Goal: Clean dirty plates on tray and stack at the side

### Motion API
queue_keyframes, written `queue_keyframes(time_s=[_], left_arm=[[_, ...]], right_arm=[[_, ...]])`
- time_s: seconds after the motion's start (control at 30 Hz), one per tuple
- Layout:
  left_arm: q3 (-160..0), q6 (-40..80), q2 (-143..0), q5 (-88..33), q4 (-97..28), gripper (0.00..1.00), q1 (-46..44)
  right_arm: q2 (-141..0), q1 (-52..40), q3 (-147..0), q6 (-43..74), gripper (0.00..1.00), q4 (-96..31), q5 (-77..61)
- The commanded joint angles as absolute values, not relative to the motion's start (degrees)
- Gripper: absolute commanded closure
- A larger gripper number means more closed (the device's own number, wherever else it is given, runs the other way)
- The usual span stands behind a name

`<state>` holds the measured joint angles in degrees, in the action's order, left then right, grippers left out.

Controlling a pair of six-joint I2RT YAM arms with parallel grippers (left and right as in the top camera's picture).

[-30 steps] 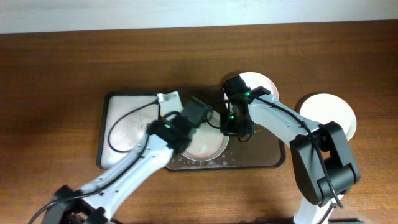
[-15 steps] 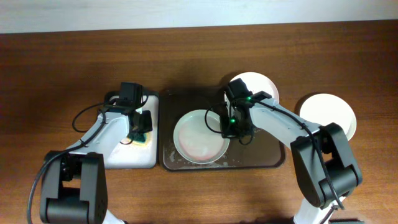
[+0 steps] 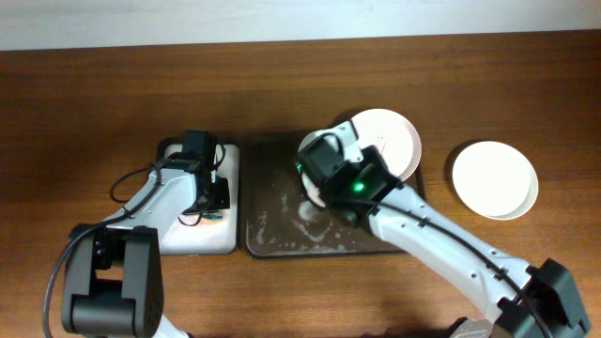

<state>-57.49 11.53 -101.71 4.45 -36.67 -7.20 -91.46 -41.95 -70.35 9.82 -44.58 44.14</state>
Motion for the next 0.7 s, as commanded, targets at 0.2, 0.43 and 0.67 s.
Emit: queue_keyframes(time_s=[0.2, 0.43, 0.67], left_arm=[[-57.2, 11.2, -102.3, 4.3, -36.7, 1.0, -6.9], [-57.2, 11.2, -102.3, 4.3, -36.8, 1.0, -6.9], [-57.2, 11.2, -102.3, 4.3, -36.8, 0.97, -6.9]], right_arm=[[-90.7, -50.2, -71.4, 9.9, 0.96, -41.6, 61.8], [-90.7, -48.5, -71.4, 17.3, 0.96, -41.8, 58.4], [-90.6, -6.7, -71.4, 35.0, 0.96, -47.8, 5.7]])
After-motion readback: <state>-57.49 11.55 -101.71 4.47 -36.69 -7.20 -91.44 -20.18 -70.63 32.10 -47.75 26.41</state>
